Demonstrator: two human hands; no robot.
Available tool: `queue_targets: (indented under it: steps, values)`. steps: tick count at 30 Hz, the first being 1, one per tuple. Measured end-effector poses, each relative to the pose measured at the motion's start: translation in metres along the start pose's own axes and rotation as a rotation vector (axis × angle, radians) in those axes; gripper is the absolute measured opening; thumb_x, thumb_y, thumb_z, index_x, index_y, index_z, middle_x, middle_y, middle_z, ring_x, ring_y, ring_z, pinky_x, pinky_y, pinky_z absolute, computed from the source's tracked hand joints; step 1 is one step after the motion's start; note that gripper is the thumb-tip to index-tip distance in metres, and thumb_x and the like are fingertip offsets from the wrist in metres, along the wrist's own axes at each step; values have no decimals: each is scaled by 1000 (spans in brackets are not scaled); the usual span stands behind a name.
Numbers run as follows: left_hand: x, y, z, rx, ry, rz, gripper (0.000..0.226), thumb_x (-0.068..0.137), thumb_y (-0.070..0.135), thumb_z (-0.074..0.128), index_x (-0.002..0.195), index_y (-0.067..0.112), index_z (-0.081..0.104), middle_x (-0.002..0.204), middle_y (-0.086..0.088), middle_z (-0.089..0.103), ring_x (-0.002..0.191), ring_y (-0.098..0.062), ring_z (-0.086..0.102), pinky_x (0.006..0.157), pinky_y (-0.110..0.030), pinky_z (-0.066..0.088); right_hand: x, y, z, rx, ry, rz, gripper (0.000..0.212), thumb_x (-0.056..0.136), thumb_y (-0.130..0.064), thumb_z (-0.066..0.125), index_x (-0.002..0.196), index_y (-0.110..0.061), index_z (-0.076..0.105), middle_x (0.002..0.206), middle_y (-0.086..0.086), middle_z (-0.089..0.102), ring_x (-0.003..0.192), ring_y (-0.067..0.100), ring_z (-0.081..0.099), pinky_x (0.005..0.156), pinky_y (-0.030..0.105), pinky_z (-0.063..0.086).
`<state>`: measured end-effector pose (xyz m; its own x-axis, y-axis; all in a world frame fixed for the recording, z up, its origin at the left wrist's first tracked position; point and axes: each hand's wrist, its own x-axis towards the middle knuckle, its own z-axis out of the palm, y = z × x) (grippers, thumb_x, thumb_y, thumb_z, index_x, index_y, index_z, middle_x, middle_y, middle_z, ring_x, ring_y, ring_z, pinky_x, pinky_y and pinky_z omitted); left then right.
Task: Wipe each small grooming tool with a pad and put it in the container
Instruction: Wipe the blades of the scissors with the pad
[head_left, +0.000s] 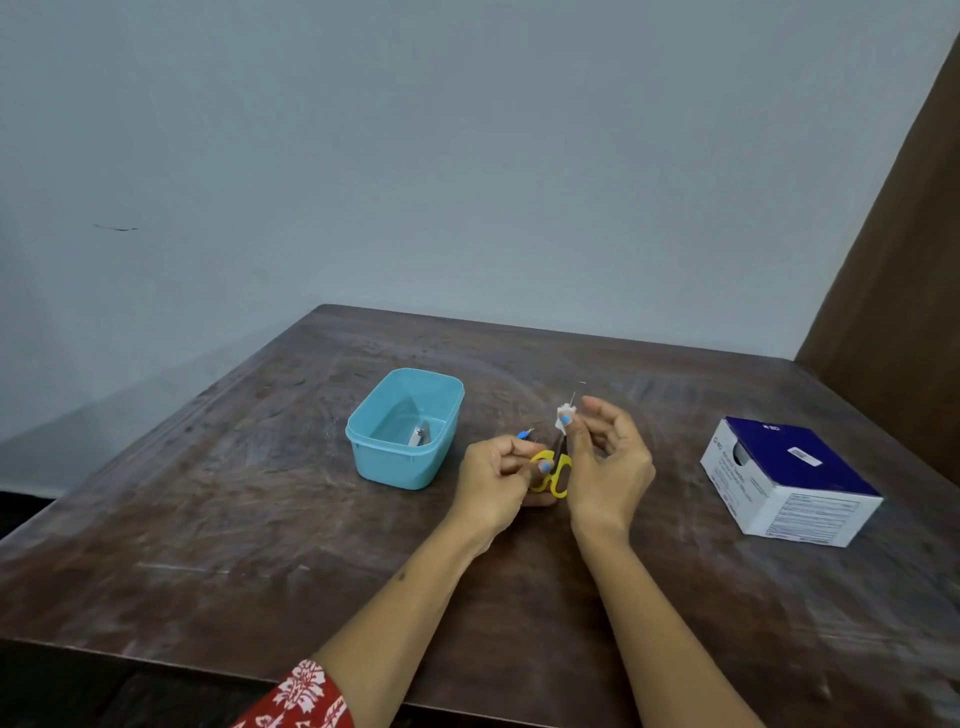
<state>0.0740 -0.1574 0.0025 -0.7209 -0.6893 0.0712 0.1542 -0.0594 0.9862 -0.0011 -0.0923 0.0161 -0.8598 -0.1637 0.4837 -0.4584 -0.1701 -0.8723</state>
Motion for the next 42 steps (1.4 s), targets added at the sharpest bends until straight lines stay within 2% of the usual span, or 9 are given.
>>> queue_targets:
  steps: [5,14,17,21,26,29,34,40,42]
  values:
    - [0,1,1,47,-57,-13,11,85,-1,61,92,6,66,78,-5,72,70,-14,70,59,-27,59,4,-2,-3,33,65,4,26,83,-9,68,100,-29,61,77,-16,67,78,0,66,69,7,47]
    - [-2,2,1,55,-100,6,12,85,-1,61,87,10,67,77,-4,72,69,-13,70,59,-28,59,8,-5,-5,42,106,8,25,82,-10,69,101,-26,65,79,-14,68,79,1,67,72,17,51]
    - [-1,0,1,29,-44,19,14,86,-2,60,87,10,67,74,-2,72,68,-12,70,58,-26,59,6,-5,-3,9,60,1,26,81,-7,69,97,-26,65,76,-18,66,73,-6,65,69,10,49]
    - [0,-1,0,0,19,45,14,86,-1,60,86,11,66,76,-3,73,73,-15,70,62,-28,59,4,-1,-4,-47,-40,-16,21,80,-8,71,95,-22,69,77,-18,67,73,-6,65,70,15,52]
    - [0,-1,-2,-49,75,92,12,85,-1,61,91,8,67,82,-8,73,77,-17,70,66,-33,60,3,2,-3,-128,-140,-85,20,79,-4,70,96,-16,71,78,-13,69,75,-10,64,65,4,46]
    - [0,1,-2,-82,96,116,14,85,-2,60,88,9,67,73,-2,74,71,-12,70,61,-28,59,1,2,-4,-181,-195,-126,19,78,-3,70,94,-15,72,80,-7,72,77,-7,65,68,10,51]
    - [-1,2,-1,-63,118,124,15,86,0,61,88,13,67,79,-2,74,76,-14,71,65,-29,59,2,4,-6,-289,-226,-106,15,80,-7,71,90,-18,73,82,-6,72,79,2,65,66,2,43]
    - [2,0,-1,-51,128,143,13,85,-1,60,93,8,67,84,-5,73,77,-13,71,66,-28,59,-3,-1,-10,-348,-137,-129,12,82,-9,69,88,-18,74,79,-15,59,85,20,63,82,44,50]
    - [2,0,-1,-64,137,142,14,86,-1,60,93,8,66,86,-8,73,80,-15,70,70,-32,60,-6,-3,-9,-361,-157,-170,13,81,-8,69,89,-17,74,79,-14,61,85,19,62,81,49,49]
